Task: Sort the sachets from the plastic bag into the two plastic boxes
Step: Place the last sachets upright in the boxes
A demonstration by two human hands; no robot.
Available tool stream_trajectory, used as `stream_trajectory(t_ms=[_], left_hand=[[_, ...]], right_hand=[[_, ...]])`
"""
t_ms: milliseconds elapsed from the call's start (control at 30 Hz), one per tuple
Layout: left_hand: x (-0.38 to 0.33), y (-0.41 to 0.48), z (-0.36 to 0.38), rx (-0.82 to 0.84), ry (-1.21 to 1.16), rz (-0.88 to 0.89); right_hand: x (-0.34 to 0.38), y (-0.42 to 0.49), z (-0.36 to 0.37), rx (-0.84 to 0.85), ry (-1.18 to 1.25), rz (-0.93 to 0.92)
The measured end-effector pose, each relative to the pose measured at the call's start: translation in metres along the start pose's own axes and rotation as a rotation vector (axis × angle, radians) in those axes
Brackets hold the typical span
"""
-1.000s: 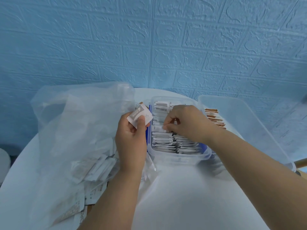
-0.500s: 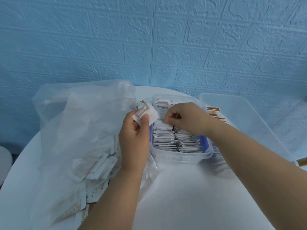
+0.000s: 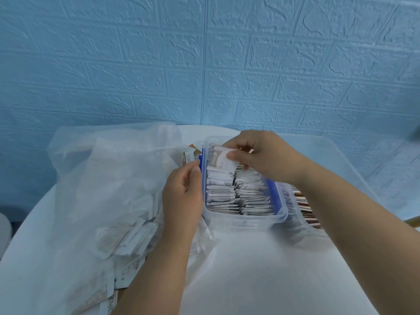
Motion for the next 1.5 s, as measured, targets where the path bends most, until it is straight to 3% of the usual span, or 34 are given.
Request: stream_trajectory(t_ms=[133, 400, 600, 1267, 1500], left_hand=[[0.006, 0.003, 0.002, 0.055, 0.060, -0.038], [0.001, 0.001, 0.000, 0.080, 0.062, -0.051], [0.004, 0.002, 0.001, 0.069, 0.072, -0.047], [0.002, 0.000, 0.001, 0.082, 0.056, -0.048], [-0.007, 0.003, 0.001, 0.116, 0.157, -0.002]], right_hand=[[0.001, -0.004, 0.008, 0.091, -0.197, -0.107], [-0.008, -0.007, 0.031, 0.056, -0.168, 0.006], [-0.007, -0.006, 0.030, 0.149, -0.206, -0.025], [-0.020, -0.005, 0.036, 0.193, -0.142, 0.093], [-0.015, -0.008, 0.033, 0.164, -0.191, 0.018]])
Point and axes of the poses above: each hand's wrist, its own y-axis towards the middle knuckle, its own z-axis out of the palm, x = y × z, the point moved 3 cm from there along y, towards the middle knuckle, and after that the axes turned 14 degrees about -x, right-handed, at the moved point
